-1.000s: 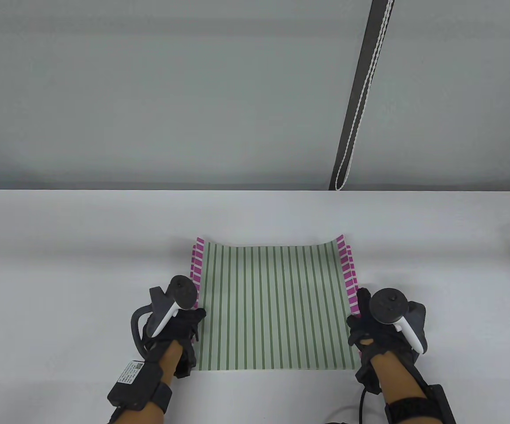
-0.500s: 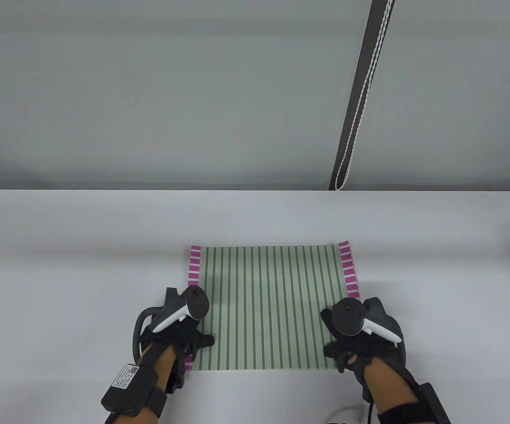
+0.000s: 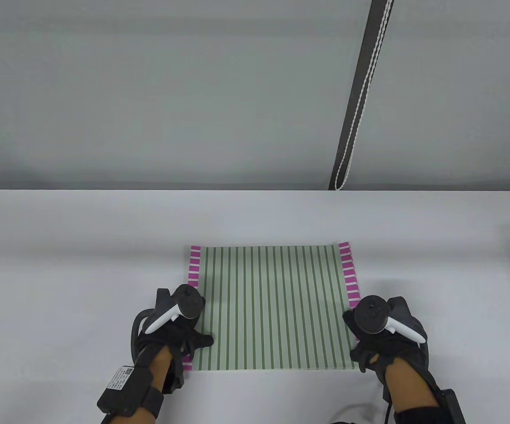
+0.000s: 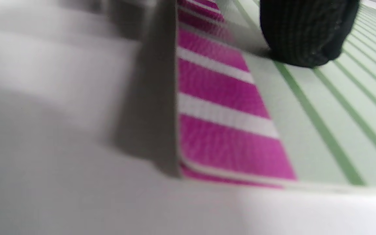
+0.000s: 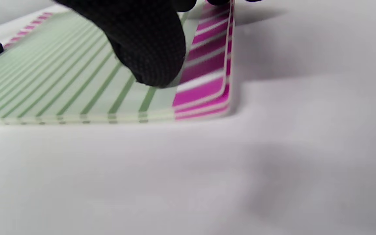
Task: Unroll mouse pads and stack together
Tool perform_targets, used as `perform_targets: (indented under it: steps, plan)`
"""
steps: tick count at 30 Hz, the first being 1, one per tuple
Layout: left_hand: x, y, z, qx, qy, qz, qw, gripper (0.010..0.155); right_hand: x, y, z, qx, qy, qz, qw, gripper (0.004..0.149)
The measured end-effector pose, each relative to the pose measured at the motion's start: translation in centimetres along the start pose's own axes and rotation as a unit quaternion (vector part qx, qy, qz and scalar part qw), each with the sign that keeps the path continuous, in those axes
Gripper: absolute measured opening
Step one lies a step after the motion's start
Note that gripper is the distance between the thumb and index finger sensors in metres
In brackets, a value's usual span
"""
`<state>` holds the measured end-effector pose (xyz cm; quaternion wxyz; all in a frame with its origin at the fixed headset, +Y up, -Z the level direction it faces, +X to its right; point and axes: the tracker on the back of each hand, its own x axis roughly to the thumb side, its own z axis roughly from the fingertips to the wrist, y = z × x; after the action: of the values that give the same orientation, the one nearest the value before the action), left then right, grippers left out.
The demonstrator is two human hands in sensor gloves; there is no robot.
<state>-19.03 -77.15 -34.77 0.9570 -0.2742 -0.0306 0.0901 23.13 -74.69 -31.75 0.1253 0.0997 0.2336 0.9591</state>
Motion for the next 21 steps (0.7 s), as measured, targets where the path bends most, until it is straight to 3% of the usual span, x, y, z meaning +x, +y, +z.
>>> perform_targets:
  steps: [2,7,9,13,17,21]
  plan:
    - [-0.1,0.4,0.5,0.021,0.005,0.0,1.0,0.094,0.1,-0.9,0.6,-0.028,-0.009,-0.017,0.999,0.082]
    - [0.5,4.3,3.9,0.109,-0.067,0.087,0.988,0.091,1.8,-4.0,2.7,-0.139,-0.08,-0.084,0.983,0.081]
    - [1.2,6.1,6.0,0.151,-0.137,0.15,0.967,0.089,3.1,-4.9,3.6,-0.183,-0.121,-0.112,0.969,0.082]
    - [2.4,7.7,8.5,0.188,-0.243,0.244,0.92,0.088,4.9,-5.6,4.6,-0.215,-0.205,-0.204,0.933,0.087]
    - [3.1,7.3,9.8,0.177,-0.328,0.3,0.878,0.091,6.3,-5.5,5.2,-0.218,-0.272,-0.236,0.907,0.094]
    - [2.9,5.7,9.5,0.123,-0.388,0.326,0.853,0.099,7.0,-4.7,5.0,-0.201,-0.299,-0.235,0.903,0.1]
